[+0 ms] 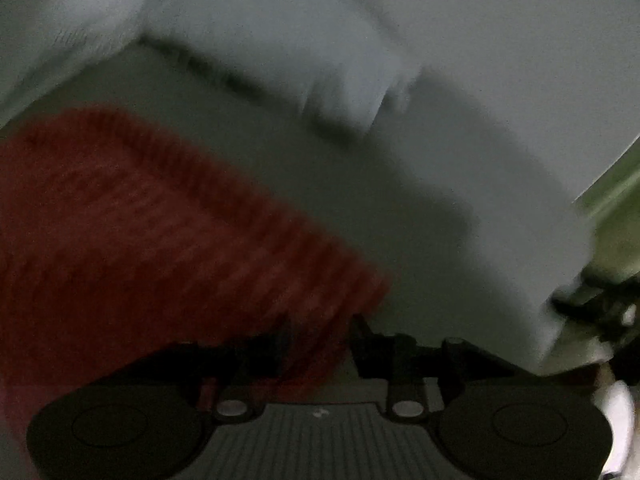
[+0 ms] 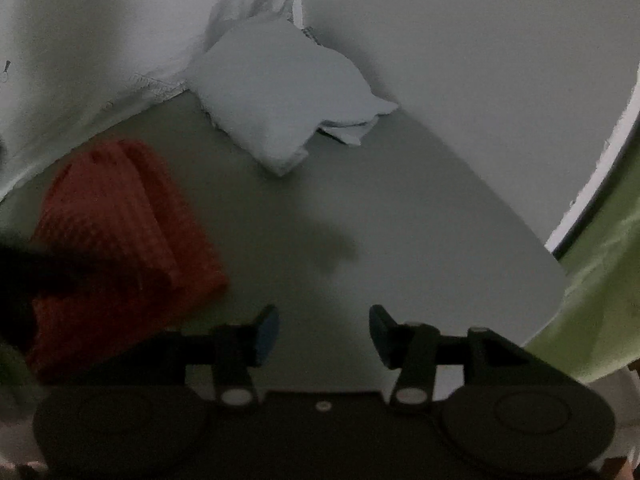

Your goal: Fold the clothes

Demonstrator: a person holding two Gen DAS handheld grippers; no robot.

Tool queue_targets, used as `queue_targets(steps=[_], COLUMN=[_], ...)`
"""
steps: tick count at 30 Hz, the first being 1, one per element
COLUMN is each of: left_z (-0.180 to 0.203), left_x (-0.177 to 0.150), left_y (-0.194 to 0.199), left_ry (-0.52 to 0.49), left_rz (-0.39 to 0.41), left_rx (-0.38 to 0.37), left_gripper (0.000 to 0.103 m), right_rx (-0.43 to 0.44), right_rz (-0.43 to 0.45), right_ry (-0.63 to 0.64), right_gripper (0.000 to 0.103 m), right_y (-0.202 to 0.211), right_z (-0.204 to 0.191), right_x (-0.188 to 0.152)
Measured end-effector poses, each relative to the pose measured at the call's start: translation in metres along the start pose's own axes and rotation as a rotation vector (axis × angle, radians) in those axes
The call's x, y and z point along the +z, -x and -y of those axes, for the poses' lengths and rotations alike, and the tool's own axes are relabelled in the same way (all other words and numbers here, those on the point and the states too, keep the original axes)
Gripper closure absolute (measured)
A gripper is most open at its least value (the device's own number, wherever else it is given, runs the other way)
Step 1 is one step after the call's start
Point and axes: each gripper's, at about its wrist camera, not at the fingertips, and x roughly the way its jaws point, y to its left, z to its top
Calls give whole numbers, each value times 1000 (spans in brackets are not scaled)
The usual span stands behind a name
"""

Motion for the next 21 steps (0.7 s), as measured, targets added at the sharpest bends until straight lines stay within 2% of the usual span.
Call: queue_targets(steps=[1,3,4,5,7,8,9,10,13,15,16,17,18,19,20,21], left_z=[2,-6,-14,-20,-31,-39,-47,-56,-74,-78,-79,-81,-83,-84,-86,-88], left_x=[-7,-26,-35,-44,-58,-65,-73,-80,-96,-103,-107,-110,-114,-117,-121,-124], left_y=[-6,15,29,38,53,59,65,71,75,79,81,83,85,87,89,91], left_ry=[3,83,142,195,298,352,407,461,579,606,618,631,643,655,668,680], left_rz=[-20,13,39,68,120,127,133,138,126,124,124,123,122,121,120,120], left_rx=[26,3,-6,-4,38,83,129,176,268,286,293,301,309,317,324,332], left_gripper=[66,52,41,37,37,37,37,37,37,37,37,37,37,37,37,37], right_rx=[13,58,90,132,217,262,305,346,444,446,442,430,422,422,421,419], right_rz=[-4,-10,-11,-8,-2,-2,-3,-8,-43,-56,-64,-73,-81,-89,-99,-114], right_ry=[15,55,80,109,165,190,210,222,256,294,307,311,312,305,296,283], right_gripper=[52,52,52,54,62,68,79,83,84,80,74,50,48,55,79,98], right_y=[-3,-8,-11,-16,-27,-33,-39,-47,-72,-87,-95,-103,-110,-114,-117,-119], right_z=[3,4,3,-1,-12,-19,-26,-33,-60,-78,-87,-93,-97,-98,-98,-99], right_x=[0,3,6,9,17,20,23,26,31,31,30,29,29,29,29,30])
